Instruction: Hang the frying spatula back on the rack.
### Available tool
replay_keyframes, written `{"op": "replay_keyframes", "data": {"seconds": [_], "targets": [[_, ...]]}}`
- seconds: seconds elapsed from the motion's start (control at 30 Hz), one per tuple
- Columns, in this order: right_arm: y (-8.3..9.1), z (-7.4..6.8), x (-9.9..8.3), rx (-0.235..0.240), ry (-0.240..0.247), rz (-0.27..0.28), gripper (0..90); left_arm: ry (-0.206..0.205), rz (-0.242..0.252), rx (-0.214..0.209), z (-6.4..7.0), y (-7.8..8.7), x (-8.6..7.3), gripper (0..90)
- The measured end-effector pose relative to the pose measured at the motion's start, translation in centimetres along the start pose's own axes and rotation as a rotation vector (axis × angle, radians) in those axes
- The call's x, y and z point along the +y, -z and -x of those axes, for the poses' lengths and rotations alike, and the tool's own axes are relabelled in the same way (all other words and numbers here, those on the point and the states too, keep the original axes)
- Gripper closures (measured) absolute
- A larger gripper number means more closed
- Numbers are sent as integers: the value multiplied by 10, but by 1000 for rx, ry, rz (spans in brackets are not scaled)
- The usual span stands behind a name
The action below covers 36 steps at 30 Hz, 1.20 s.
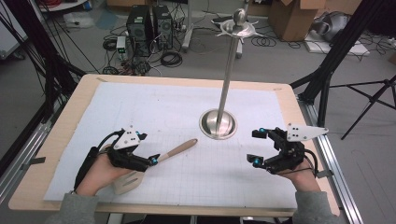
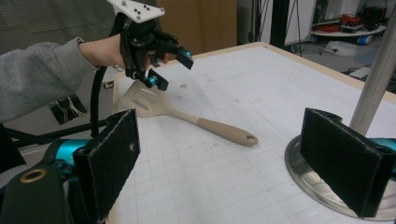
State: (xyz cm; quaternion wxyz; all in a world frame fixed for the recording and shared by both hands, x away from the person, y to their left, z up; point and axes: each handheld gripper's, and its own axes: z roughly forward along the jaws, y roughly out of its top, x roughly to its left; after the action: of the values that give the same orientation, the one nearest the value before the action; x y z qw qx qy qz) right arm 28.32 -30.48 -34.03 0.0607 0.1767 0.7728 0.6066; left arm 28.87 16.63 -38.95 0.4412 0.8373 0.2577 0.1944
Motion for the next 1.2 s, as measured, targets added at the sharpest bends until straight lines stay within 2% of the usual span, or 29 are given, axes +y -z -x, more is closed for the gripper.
{"op": "replay_keyframes", "data": {"seconds": [0.3,0.5,0.7,0.97,1.1,1.2], "targets": [[0,-1,0,2,-3,-2,114,-19,-34,-9,5,0,-5,158],[2,0,0,0,0,8,114,-37,-80,-28,8,-4,-5,189],[3,-1,0,-1,0,11,114,-59,-144,-17,9,-8,-7,220],[4,-1,0,-3,0,8,114,-59,-165,-5,11,-10,-8,262],[4,-1,0,-3,0,8,114,-81,-187,-4,11,-12,-9,298],[3,-1,0,-4,1,7,115,-79,-198,-8,11,-14,-9,316]]}}
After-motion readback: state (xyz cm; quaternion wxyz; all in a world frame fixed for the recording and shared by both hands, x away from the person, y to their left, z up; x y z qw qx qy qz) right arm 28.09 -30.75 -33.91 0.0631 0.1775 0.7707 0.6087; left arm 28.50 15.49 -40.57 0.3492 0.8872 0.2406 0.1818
